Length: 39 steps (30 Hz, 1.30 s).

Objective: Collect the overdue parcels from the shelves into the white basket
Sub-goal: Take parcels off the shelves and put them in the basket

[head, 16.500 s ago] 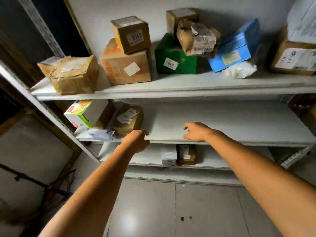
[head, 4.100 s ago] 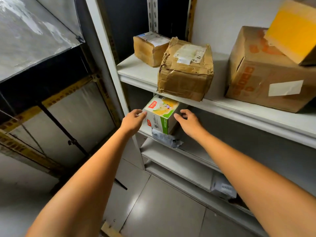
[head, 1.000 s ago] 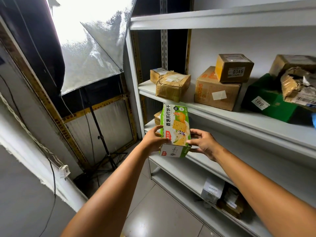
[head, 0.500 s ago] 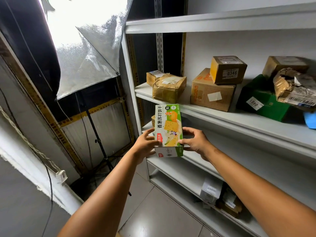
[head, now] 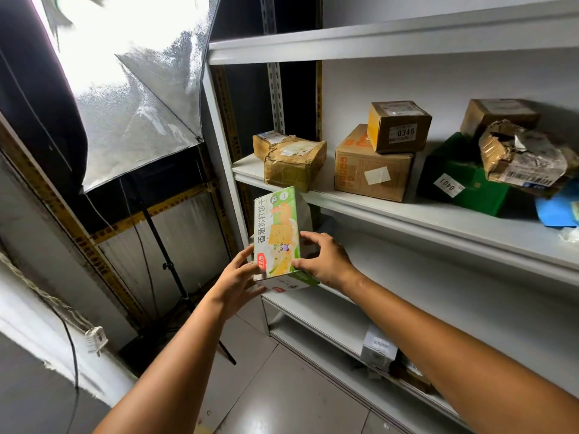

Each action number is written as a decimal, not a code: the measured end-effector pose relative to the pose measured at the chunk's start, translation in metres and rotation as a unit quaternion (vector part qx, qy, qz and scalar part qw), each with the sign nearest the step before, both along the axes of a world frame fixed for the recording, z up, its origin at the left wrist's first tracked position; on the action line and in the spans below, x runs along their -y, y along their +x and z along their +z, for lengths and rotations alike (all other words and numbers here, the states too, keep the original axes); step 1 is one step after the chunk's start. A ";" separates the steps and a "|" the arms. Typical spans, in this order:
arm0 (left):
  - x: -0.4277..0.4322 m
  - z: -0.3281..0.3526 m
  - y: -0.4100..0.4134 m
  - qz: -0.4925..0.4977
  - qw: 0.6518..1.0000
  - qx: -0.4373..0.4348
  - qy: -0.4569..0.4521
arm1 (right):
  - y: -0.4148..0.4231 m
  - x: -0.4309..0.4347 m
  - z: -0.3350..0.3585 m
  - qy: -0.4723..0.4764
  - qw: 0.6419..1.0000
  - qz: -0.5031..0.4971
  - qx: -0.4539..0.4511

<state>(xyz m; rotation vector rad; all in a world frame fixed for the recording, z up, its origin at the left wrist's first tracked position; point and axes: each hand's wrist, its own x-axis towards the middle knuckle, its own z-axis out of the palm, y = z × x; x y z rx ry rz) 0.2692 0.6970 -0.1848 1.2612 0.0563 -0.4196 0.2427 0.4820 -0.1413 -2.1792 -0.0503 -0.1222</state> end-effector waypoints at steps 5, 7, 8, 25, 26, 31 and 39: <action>-0.001 0.002 -0.001 0.002 1.000 -0.012 -0.012 | 0.003 -0.001 0.003 -0.006 1.000 0.003 -0.003; -0.001 0.003 0.000 0.000 1.000 -0.012 -0.003 | 0.004 0.000 0.002 0.008 1.000 0.004 -0.009; -0.001 0.003 0.001 -0.002 1.000 -0.008 0.008 | 0.005 0.001 0.002 0.020 1.000 0.004 -0.017; 0.059 0.022 0.000 -0.031 0.983 0.027 0.178 | -0.008 0.062 -0.026 0.244 0.962 -0.048 -0.115; 0.070 0.017 -0.001 -0.039 0.983 0.019 0.179 | -0.013 0.073 -0.031 0.241 0.962 -0.056 -0.117; 0.134 -0.007 -0.016 -0.103 0.978 0.000 0.181 | -0.046 0.132 -0.053 0.227 0.959 -0.103 -0.134; 0.238 -0.056 -0.038 -0.178 0.968 -0.031 0.173 | -0.099 0.224 -0.102 0.181 0.950 -0.200 -0.157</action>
